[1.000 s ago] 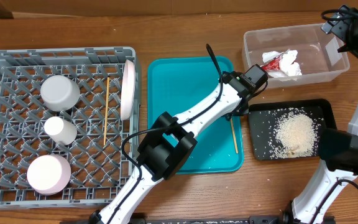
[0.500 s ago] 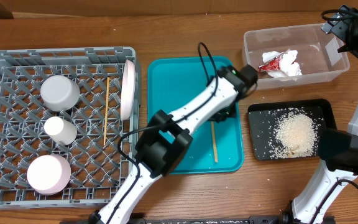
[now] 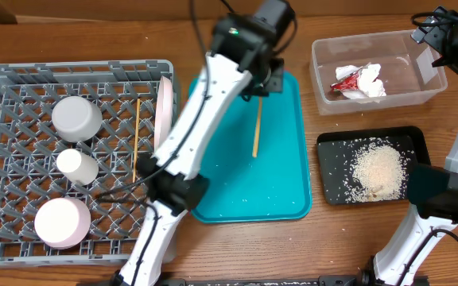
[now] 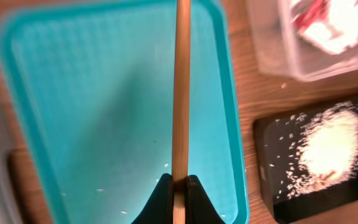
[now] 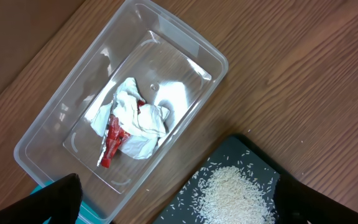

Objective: Sort waste into correct bins and load items into the dishwasher
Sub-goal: 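Close the left gripper on the chopstick and lift it, then carry the chopstick with the left gripper and insert it into the rack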

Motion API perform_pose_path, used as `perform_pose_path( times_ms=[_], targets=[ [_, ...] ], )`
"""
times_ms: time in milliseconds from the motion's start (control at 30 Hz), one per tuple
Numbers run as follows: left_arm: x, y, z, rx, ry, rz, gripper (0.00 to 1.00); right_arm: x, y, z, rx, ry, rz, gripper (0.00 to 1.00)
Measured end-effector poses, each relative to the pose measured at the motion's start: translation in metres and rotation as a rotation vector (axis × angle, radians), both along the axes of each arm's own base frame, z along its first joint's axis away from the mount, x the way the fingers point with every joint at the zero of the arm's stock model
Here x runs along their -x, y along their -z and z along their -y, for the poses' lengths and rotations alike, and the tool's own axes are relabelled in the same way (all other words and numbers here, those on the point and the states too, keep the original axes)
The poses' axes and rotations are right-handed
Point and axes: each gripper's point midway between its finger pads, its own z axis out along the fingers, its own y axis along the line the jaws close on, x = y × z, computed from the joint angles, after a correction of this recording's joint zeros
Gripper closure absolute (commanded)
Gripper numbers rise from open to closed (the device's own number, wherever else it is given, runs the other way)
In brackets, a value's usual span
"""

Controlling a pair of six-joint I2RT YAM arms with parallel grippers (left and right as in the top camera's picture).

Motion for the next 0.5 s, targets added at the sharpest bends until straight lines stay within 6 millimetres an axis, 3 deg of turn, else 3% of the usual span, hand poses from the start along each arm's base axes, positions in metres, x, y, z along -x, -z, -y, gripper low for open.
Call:
perform_pose_path(
  times_ms=[100,300,400,500],
  targets=[
    [-0.005,-0.041,-0.031,0.011,-0.027,0.099,0.96,0.000,0.000,0.000,0.000,0.000,0.000,0.00],
    [-0.017,-0.117,-0.141,-0.060,-0.183,0.315,0.96,0.000,0.000,0.000,0.000,0.000,0.000,0.00],
    [-0.018,-0.135,-0.191,-0.130,-0.254,0.372,0.96,0.000,0.000,0.000,0.000,0.000,0.000,0.00],
    [-0.020,-0.132,-0.226,-0.192,-0.295,0.361,0.96,0.000,0.000,0.000,0.000,0.000,0.000,0.00]
  ],
)
